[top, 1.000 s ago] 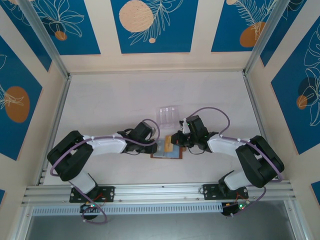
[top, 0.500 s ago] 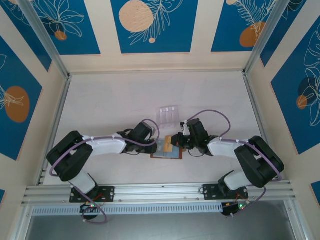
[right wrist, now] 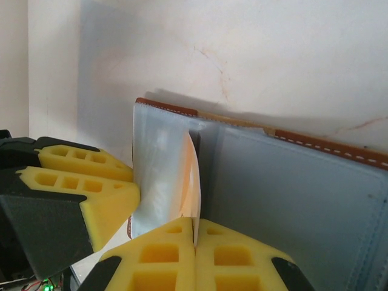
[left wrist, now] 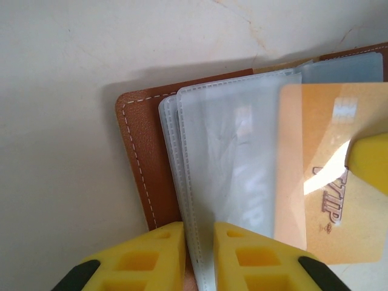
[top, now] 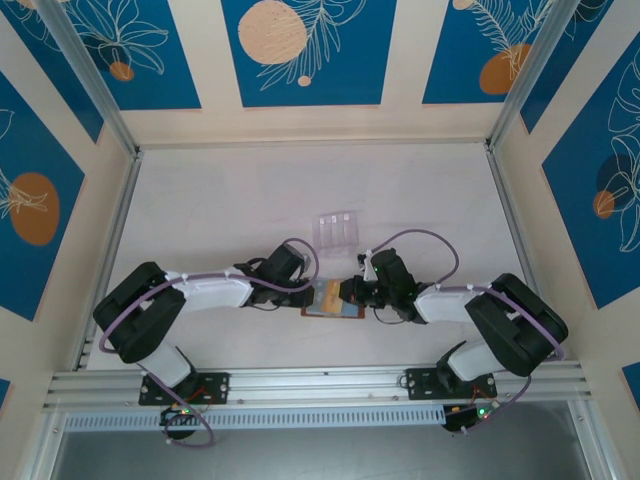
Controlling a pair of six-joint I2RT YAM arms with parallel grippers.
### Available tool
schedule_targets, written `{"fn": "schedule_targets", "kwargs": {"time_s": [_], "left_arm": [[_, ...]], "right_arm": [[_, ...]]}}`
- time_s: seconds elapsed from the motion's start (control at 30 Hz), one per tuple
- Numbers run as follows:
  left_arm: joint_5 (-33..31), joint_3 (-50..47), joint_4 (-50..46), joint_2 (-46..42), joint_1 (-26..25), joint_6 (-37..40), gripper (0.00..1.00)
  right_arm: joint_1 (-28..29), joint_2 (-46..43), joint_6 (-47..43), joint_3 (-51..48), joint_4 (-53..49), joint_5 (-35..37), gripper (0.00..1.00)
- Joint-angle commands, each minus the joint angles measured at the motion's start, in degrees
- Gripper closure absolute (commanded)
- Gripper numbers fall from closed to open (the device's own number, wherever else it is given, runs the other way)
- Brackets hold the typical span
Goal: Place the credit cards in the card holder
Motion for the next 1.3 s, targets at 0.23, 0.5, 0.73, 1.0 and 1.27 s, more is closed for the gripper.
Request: {"fn": "schedule_targets", "kwargs": {"time_s": [0.23, 0.5, 0.73, 1.0, 1.27], "left_arm": [[-2.2, -2.9, -8.5, 3.5, -0.2, -0.4, 0.82], [-1.9, -3.0, -8.1, 3.9, -0.2, -0.2, 0.83], [-2.0, -3.1, -8.1, 3.6, -0.2, 0.0, 0.83], [-2.3, -3.6, -8.0, 3.5, -0.2, -0.3, 0.83], [-2.2, -4.4, -6.9, 3.9, -0.2, -0.7, 0.83]], "right_arm": [[0.9, 3.3, -1.1, -0.5, -2.1, 1.9, 1.0], [1.1, 8.5, -3.3, 4.2, -2.1, -1.6, 1.0], [3.0, 13.9, -3.5, 6.3, -0.8, -3.0, 0.93], [2.1, 10.9, -4.9, 7.8, -6.7, -5.0, 0.65], [0.1, 5.6, -6.6, 12.8, -22.5, -4.0, 0.56]]}}
